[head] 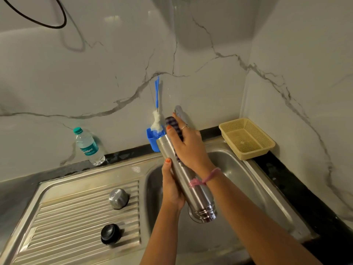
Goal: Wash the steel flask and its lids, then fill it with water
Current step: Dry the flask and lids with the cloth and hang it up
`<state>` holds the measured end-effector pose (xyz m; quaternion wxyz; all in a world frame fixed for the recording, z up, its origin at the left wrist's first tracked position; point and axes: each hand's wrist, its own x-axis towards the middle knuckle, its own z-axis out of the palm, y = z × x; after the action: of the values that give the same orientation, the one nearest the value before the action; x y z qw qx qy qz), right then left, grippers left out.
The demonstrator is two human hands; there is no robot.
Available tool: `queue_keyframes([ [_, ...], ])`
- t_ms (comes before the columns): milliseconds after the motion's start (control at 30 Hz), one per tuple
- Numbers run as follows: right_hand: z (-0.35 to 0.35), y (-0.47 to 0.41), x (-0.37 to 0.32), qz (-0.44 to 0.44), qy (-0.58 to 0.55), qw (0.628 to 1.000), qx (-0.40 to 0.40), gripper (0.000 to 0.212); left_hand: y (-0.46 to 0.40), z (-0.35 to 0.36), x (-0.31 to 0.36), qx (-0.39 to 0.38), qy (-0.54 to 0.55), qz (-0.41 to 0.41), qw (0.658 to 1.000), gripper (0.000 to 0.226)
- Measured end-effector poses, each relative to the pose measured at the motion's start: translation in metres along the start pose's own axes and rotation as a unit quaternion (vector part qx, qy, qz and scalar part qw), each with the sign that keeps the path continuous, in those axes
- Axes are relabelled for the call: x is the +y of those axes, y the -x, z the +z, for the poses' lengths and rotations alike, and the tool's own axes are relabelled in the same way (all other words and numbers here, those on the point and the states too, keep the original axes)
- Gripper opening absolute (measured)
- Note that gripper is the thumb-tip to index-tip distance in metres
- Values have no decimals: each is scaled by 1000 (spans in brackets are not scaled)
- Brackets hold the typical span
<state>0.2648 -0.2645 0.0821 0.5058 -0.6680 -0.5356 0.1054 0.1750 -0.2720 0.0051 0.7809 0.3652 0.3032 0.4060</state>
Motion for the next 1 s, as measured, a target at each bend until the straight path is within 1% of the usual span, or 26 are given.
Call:
queue_keyframes([
  [67,2,17,2,-13,39,999,-29,56,-4,0,4,-5,17,14,1000,76],
  [100,3,32,2,-13,59,997,-41,57,-6,0,7,-5,29,22,999,68],
  [167,4,64,8,-21,131,990,-53,60,-10,-3,13,15,53,47,997,66],
  [200,5,78,15,-23,158,986,-55,62,-12,-6,15,15,69,53,996,70],
  [233,3,89,20,-12,160,985,-58,65,-13,-9,16,25,80,45,995,77],
  [267,3,98,26,13,128,989,-70,67,-13,-11,18,42,80,32,995,83],
  [300,2,104,33,46,56,994,-84,67,-12,-12,18,50,68,16,996,84],
  [333,0,108,37,98,-46,989,-99,65,-11,-13,18,52,51,2,997,81],
  [367,-4,109,37,164,-159,967,-112,60,-11,-13,18,48,39,-13,998,75],
  [400,-8,109,39,242,-271,924,-116,56,-12,-13,16,44,33,-23,998,68],
  [433,-14,107,41,324,-379,859,-120,52,-11,-11,16,39,33,-30,998,63],
  [467,-20,107,46,390,-462,788,-115,51,-11,-8,16,45,36,-31,998,61],
  [500,-25,108,49,425,-525,730,-105,52,-12,-6,17,47,44,-28,998,62],
  [533,-28,109,53,436,-567,693,-93,51,-15,-5,17,52,46,-26,997,63],
  [567,-30,111,54,438,-589,674,-83,50,-17,-4,19,58,41,-29,997,61],
  [600,-32,113,55,441,-593,669,-84,49,-18,-3,21,56,30,-29,998,59],
  [633,-33,115,57,440,-594,667,-92,50,-19,-2,23,52,18,-29,998,61],
  [700,-36,117,60,432,-605,658,-125,57,-20,-3,26,45,0,-32,998,79],
  [733,-38,116,61,427,-609,655,-132,58,-21,-4,26,28,3,-34,999,86],
  [767,-40,115,64,425,-611,655,-134,58,-21,-5,27,11,10,-32,999,82],
  [800,-41,114,66,423,-612,656,-128,57,-20,-5,28,7,18,-30,999,72],
  [867,-44,115,65,408,-605,673,-119,56,-21,-3,31,25,27,-32,999,56],
  [900,-44,115,63,401,-592,690,-113,54,-22,-2,33,34,26,-33,999,54],
  [933,-42,116,60,387,-562,724,-100,51,-23,0,34,43,21,-33,998,53],
  [967,-39,118,58,358,-510,778,-82,48,-24,1,35,57,13,-34,998,50],
  [1000,-36,121,53,305,-428,847,-74,48,-24,3,36,79,6,-35,996,48],
])
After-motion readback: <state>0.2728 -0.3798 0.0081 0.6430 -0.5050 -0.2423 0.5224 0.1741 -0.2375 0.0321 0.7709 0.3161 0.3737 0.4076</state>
